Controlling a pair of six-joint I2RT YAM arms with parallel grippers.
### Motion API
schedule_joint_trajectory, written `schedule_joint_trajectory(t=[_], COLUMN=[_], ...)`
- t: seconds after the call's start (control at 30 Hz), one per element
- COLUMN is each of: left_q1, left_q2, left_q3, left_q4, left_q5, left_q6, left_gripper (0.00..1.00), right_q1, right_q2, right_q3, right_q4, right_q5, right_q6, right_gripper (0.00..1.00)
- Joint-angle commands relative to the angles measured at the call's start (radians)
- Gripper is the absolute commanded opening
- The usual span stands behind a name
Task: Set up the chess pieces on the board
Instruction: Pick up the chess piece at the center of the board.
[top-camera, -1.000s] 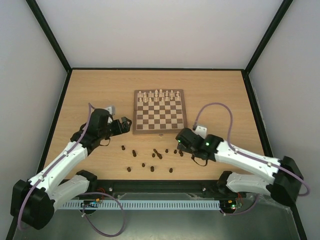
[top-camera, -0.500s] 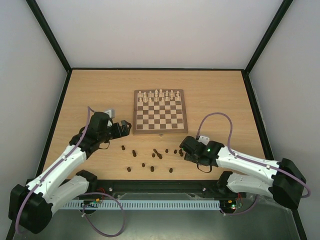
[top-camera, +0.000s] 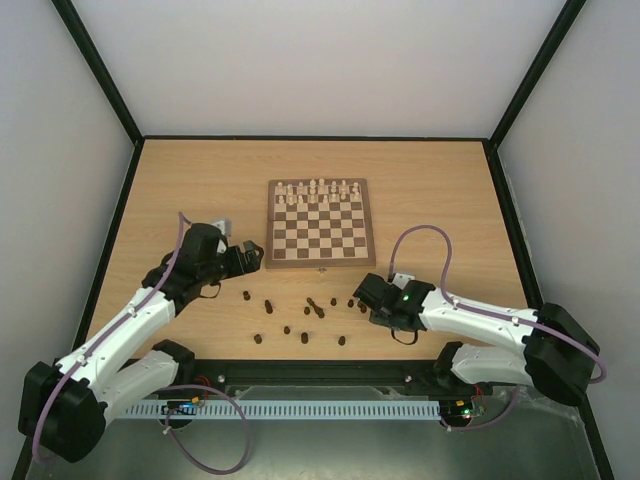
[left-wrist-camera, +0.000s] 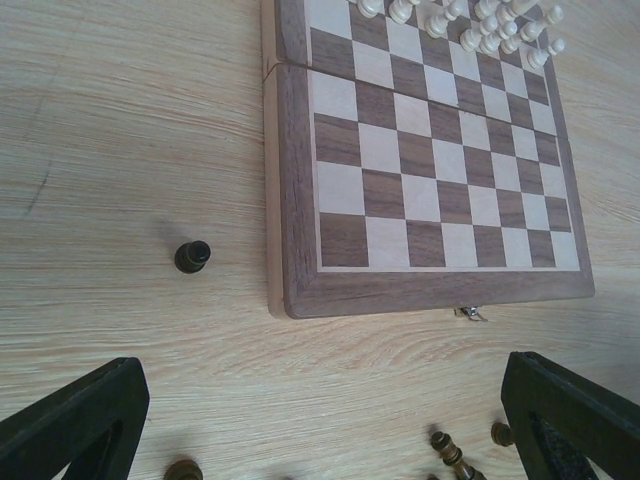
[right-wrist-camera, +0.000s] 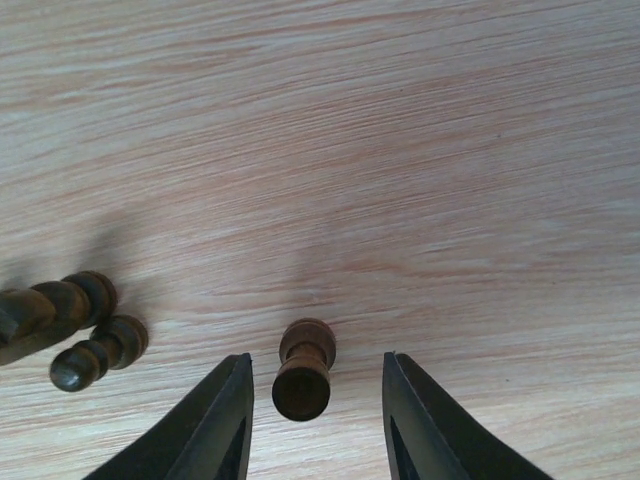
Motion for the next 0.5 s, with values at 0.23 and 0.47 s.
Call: schedule_joint_trajectory(t=[0.23, 0.47], left_q1=[-0.004, -0.004], left_q2=[0.005, 0.010], left_q3=[-0.012, -0.010], left_q4=[0.017, 0.023], left_q5=[-0.003, 0.001], left_q6=[0.007, 0.007], left_gripper=[1.00, 0.99], right_q1=[0.004, -0.001], right_q2=[0.042, 0.071], right_q3=[-0.007, -0.008], right_q4=[0.013, 0.036], right_q5=[0.015, 0.004], right_q6=[-0.022, -0.050], right_gripper=[0.22, 0.09])
